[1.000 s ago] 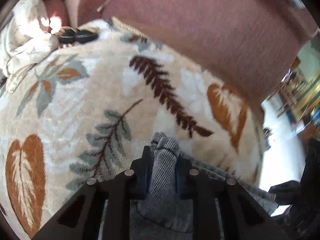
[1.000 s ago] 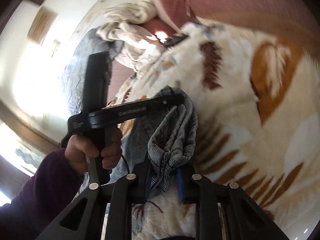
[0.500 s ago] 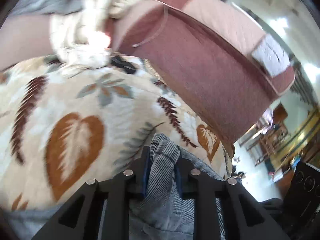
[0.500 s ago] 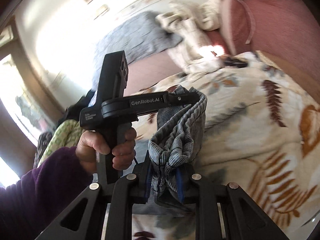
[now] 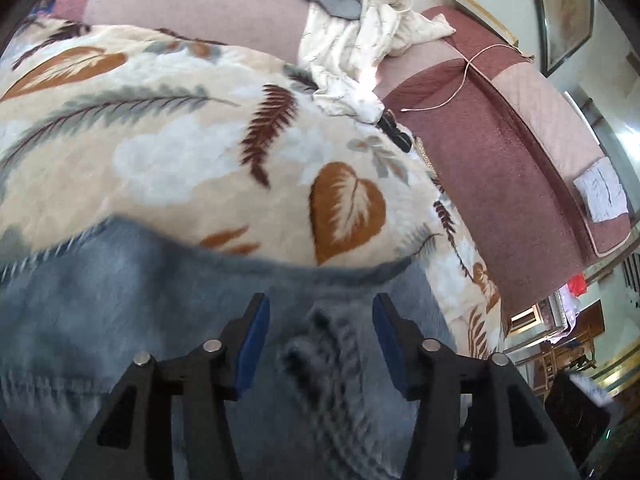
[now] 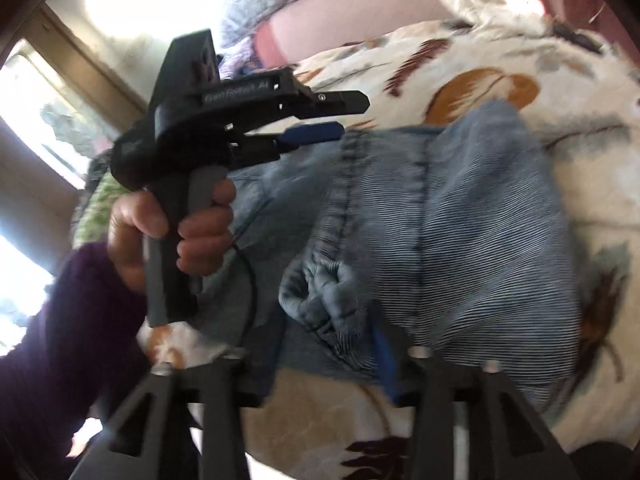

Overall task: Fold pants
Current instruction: 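Open the right tool and release the cuff to the left tool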

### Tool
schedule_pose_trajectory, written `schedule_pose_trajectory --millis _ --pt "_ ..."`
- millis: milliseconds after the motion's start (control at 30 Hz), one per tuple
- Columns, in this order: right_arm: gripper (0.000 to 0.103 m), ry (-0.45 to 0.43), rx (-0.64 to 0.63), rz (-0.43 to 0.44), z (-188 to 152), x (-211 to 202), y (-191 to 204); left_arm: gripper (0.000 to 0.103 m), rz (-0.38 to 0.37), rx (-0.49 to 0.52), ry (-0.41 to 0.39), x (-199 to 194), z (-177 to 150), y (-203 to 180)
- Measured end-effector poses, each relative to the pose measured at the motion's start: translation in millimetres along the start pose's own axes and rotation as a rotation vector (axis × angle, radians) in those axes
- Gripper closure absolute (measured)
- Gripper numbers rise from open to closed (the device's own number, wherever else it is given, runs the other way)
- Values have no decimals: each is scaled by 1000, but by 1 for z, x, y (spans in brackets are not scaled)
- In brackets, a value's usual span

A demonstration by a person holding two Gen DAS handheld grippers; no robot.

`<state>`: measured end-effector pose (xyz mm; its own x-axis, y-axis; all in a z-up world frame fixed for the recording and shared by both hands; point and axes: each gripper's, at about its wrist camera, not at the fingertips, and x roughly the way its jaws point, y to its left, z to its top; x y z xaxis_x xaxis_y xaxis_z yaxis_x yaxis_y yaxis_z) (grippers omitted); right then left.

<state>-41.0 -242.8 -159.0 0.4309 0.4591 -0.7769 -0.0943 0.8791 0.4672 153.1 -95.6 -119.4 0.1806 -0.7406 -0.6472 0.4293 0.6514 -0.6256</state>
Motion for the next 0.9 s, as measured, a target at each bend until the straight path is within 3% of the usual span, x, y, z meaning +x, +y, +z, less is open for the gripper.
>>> schedule_pose_trajectory --millis 67,200,267,333,433,600,733,900 --pt "39 -8 18 60 0 -4 -5 46 26 -19 19 -2 -8 4" --pt "39 -89 36 160 -2 -25 -21 46 39 -37 27 -2 -16 -2" --pt "39 -145 54 161 -5 -35 -30 46 49 -38 25 1 -18 -8" --pt "39 -211 80 148 -4 -42 -40 46 115 -20 28 4 -20 -15" --pt "39 -291 107 45 -1 -52 -47 46 228 53 37 10 -27 -26" --pt "39 -193 197 -18 0 -30 -62 46 339 125 36 9 -37 -32" --pt "39 -125 193 -74 7 -9 -72 45 401 170 32 11 -43 -39" --pt "36 -118 107 -131 3 -2 -58 45 384 106 21 1 -41 -35"
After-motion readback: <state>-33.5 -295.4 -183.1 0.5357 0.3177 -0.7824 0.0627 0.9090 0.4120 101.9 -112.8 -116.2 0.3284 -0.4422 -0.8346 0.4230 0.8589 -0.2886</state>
